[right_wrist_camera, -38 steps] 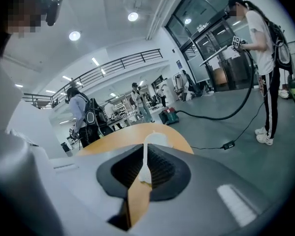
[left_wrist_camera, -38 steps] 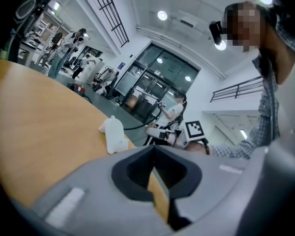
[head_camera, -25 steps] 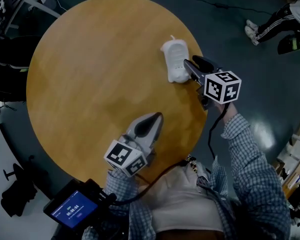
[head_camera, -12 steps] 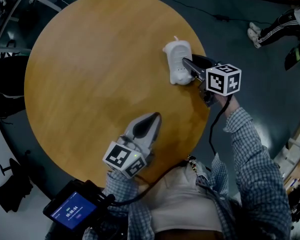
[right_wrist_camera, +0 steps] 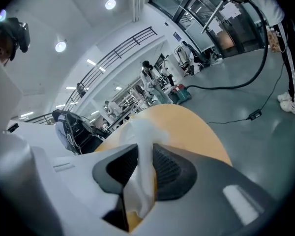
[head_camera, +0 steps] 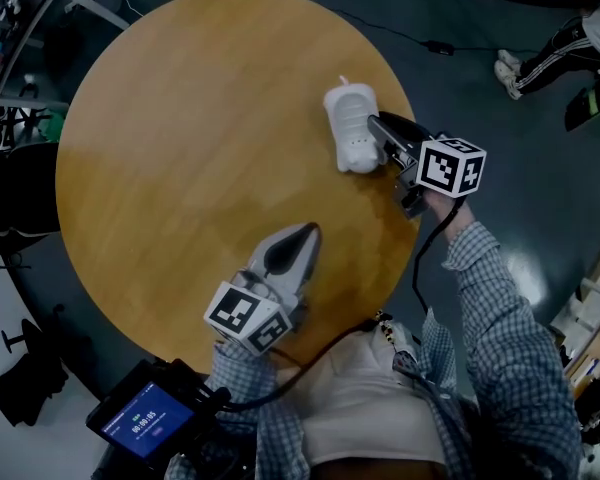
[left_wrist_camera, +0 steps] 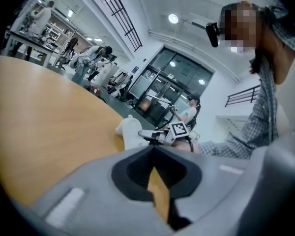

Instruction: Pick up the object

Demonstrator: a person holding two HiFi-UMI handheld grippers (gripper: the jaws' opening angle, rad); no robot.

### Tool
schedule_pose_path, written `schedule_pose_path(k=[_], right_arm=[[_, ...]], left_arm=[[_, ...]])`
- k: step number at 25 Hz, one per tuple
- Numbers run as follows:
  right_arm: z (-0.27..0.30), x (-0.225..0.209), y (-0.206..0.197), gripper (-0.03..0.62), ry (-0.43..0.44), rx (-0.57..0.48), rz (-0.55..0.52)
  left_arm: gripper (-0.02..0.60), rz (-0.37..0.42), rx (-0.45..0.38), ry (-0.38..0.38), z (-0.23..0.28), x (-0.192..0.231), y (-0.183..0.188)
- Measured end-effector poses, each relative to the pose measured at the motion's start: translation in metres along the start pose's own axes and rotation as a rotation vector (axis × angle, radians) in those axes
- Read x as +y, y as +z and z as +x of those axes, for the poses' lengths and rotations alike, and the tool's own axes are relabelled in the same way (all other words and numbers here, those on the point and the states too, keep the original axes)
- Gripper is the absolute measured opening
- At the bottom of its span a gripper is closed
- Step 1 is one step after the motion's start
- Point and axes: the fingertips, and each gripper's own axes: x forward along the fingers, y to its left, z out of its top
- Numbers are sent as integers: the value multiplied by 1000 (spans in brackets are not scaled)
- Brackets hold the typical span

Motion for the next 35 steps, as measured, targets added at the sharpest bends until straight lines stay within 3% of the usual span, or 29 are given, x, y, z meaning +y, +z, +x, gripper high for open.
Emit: schedule_pose_path(k=[11,22,35], right_arm=[[-25,43,33,101,54,-183,22],[-76,118,92,101,131,-391,-46],[-80,134,99,101,144,-434,-67]], left_arm=[[3,32,-40,-44,-13,-11,13],[3,56,-59,-117,-25,-33,19],[3,68,-76,-132,-25,-30,20]])
